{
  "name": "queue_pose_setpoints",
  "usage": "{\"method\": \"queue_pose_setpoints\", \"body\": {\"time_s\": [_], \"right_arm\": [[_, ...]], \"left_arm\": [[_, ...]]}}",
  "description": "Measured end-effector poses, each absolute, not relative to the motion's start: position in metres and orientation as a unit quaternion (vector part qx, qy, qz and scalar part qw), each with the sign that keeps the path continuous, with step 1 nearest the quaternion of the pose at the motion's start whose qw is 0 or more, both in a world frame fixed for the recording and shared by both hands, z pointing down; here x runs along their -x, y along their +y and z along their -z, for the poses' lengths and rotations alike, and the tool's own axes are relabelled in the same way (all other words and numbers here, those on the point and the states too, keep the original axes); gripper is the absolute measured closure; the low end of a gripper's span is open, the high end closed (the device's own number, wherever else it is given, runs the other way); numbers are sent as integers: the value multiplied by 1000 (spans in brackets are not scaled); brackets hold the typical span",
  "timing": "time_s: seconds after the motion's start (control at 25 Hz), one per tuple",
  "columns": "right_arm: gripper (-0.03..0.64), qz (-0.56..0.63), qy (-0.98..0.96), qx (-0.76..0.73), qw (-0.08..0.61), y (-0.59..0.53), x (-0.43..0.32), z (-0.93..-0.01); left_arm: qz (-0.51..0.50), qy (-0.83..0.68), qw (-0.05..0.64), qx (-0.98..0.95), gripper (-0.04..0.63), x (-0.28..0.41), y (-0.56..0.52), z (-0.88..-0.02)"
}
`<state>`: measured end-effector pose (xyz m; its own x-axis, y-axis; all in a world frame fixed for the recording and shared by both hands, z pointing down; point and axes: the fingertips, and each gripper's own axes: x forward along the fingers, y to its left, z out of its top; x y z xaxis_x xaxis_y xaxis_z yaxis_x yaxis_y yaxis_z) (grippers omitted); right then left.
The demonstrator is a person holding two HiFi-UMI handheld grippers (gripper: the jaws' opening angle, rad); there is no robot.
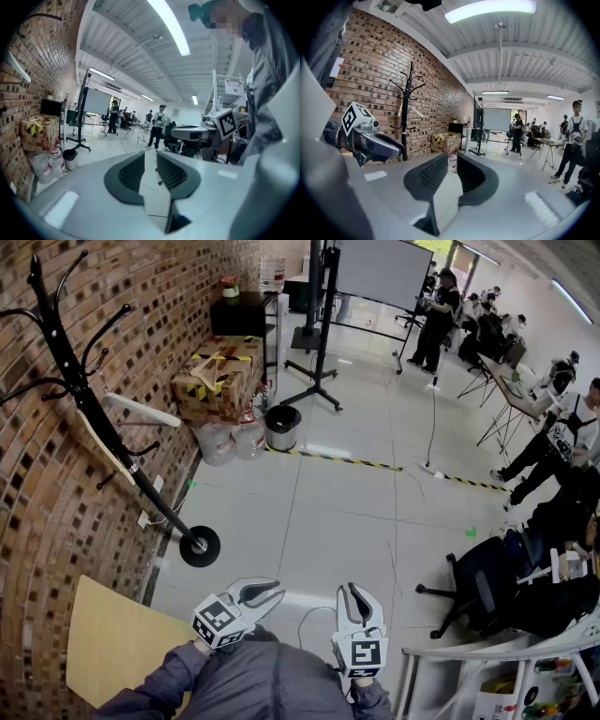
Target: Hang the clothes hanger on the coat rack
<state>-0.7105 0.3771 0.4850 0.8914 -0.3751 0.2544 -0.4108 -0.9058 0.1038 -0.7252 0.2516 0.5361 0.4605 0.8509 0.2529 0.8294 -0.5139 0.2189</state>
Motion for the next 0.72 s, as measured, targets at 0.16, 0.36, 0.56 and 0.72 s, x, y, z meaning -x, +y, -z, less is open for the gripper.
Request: {"method": "queue_pose_setpoints", "body": {"time_s": [0.16, 0.36, 0.56, 0.72], "right_arm": [[554, -117, -207, -968, 80, 374, 689, -489], [554, -122, -215, -966, 78, 365, 657, -492], [554, -129, -213, -965, 78, 367, 610, -501], [554, -136, -209, -965, 85, 363, 552, -503]], "left_arm": [[-164, 488, 36, -856, 533, 706, 250, -535], [-173, 485, 39, -857, 532, 675, 242, -540], [-174, 486, 41, -855, 532, 626, 243, -547], [-177, 490, 49, -852, 533, 565, 239, -553]]}}
